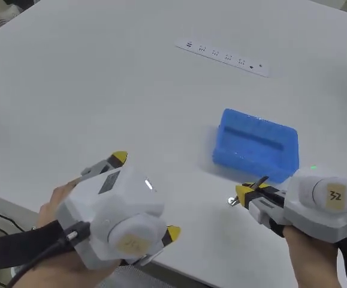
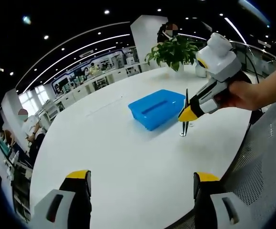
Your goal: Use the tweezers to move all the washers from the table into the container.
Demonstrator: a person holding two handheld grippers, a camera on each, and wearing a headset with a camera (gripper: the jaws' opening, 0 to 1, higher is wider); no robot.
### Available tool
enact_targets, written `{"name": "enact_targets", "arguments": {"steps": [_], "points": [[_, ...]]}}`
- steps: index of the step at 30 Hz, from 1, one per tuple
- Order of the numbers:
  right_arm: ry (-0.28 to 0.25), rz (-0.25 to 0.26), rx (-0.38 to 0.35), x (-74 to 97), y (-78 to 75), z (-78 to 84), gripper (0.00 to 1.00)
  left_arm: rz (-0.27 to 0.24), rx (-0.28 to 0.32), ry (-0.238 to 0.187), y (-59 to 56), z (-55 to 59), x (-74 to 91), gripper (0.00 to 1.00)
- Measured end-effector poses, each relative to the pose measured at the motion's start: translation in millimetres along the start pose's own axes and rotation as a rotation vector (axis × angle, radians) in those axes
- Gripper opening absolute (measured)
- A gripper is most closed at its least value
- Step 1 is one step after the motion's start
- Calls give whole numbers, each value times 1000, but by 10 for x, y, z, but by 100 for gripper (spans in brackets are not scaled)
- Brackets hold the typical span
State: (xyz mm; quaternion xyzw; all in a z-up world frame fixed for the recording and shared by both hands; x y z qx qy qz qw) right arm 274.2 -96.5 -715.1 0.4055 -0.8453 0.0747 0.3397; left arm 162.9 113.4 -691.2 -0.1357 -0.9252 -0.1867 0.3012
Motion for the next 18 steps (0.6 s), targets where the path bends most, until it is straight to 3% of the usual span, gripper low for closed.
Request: {"name": "enact_targets", "arguments": {"steps": [7, 18], "points": [[-53, -7, -7, 136, 21, -190, 3, 0, 7, -4, 7, 12, -6, 91], [-172, 41, -31, 362, -163, -568, 3, 2, 1, -2, 7, 20, -9, 91]]}}
Point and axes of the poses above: the centre of the closed fingertips' face, and the gripper's own axes: x roughly backward along the fingers, y roughly to its left, z roughly out of its underside, the point moved 10 cm from there along x, roughly backward along the fingers, and after that the axes turned 4 degrees about -z, right-handed, at the moved point
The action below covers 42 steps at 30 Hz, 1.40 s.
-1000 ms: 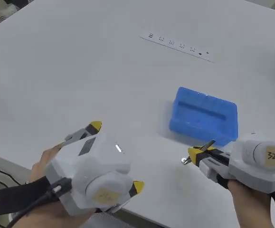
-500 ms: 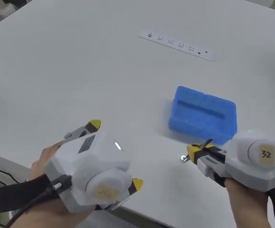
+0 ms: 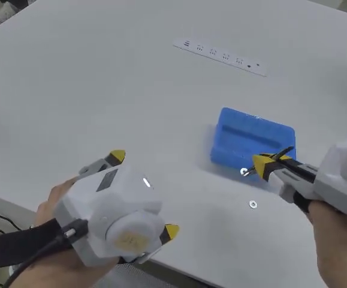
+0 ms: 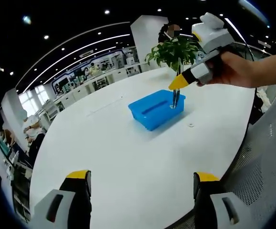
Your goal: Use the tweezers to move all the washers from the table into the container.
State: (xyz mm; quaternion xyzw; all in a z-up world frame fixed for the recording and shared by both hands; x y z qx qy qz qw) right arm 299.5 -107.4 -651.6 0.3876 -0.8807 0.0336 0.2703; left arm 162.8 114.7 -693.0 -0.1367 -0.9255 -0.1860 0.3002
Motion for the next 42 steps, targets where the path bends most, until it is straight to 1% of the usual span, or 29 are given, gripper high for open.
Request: {"name": "enact_targets", "arguments": {"steps": [6, 10, 12, 16, 18, 19, 23, 29, 41, 42], "points": [[-29, 45, 3, -58, -145, -108, 3, -1, 0, 2, -2, -2, 3, 90], [-36, 76, -11, -147, -237, -112, 3, 0, 2, 4, -3, -7, 8, 91], [-29, 87, -20, -214, -285, -84, 3, 0, -1, 6, -5, -5, 7, 91], [11, 105, -14, -353, -370, 23, 3, 1, -2, 8, -5, 3, 0, 91], [34, 110, -18, -406, -402, 84, 3, 0, -2, 14, -6, 5, 0, 90], [38, 113, -15, -422, -409, 103, 3, 0, -3, 14, -8, 0, 0, 90], [57, 106, -34, -481, -438, 168, 3, -1, 2, 16, -11, -13, 2, 91], [78, 103, -47, -553, -473, 212, 3, 1, -4, 22, -23, -22, -2, 91], [98, 102, -50, -600, -483, 250, 3, -1, -2, 25, -13, -7, 2, 90], [93, 104, -50, -598, -481, 250, 3, -1, -2, 26, -11, -3, 2, 90]]}}
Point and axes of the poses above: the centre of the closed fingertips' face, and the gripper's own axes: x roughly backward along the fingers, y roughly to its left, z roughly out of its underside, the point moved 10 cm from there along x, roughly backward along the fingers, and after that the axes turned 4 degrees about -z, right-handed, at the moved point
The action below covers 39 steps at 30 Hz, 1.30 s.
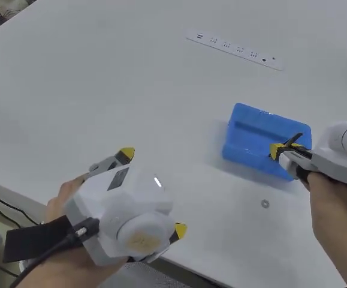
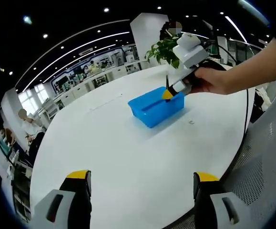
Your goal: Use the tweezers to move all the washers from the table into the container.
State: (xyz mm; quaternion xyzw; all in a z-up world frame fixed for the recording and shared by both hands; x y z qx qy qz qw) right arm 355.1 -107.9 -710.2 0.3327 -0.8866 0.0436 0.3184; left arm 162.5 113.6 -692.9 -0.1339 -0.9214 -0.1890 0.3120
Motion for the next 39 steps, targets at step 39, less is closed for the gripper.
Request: {"name": "enact_targets", "arguments": {"steps": [39], "points": [[-110, -56, -66, 716, 247, 76, 3, 32, 26, -28, -8, -33, 16, 89]]}}
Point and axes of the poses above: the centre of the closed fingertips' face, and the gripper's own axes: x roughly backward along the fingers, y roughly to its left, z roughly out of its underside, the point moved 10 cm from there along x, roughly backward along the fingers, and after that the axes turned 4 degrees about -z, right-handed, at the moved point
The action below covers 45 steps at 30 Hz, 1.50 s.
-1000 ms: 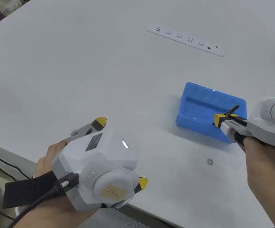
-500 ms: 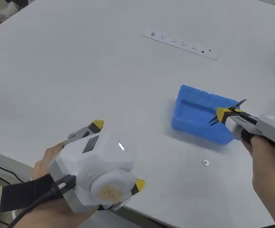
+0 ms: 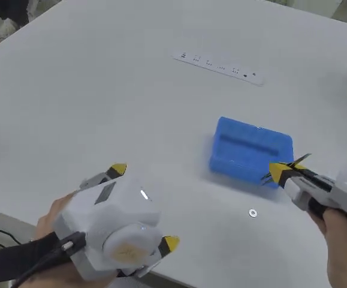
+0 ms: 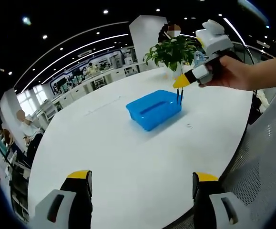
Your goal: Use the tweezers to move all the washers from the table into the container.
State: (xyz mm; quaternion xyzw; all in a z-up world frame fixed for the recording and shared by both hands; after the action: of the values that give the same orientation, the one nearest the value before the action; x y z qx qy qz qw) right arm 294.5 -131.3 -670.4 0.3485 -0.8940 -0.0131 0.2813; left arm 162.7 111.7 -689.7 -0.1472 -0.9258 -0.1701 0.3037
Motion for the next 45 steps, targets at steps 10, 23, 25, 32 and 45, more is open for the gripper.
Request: {"name": "enact_targets", "arguments": {"steps": [10, 23, 25, 32, 45], "points": [[72, 7, 12, -90, -38, 286, 3, 18, 37, -33, 38, -145, -2, 84], [84, 18, -9, -124, -147, 442, 3, 178, 63, -162, -45, -785, -186, 75], [85, 15, -19, -133, -148, 455, 3, 199, 66, -185, -82, -888, -204, 71], [66, 26, -20, -134, -146, 490, 3, 285, 29, -224, -267, -1158, -339, 63], [56, 45, 18, -146, -84, 504, 3, 458, 13, -213, -594, -1422, -761, 31]]}}
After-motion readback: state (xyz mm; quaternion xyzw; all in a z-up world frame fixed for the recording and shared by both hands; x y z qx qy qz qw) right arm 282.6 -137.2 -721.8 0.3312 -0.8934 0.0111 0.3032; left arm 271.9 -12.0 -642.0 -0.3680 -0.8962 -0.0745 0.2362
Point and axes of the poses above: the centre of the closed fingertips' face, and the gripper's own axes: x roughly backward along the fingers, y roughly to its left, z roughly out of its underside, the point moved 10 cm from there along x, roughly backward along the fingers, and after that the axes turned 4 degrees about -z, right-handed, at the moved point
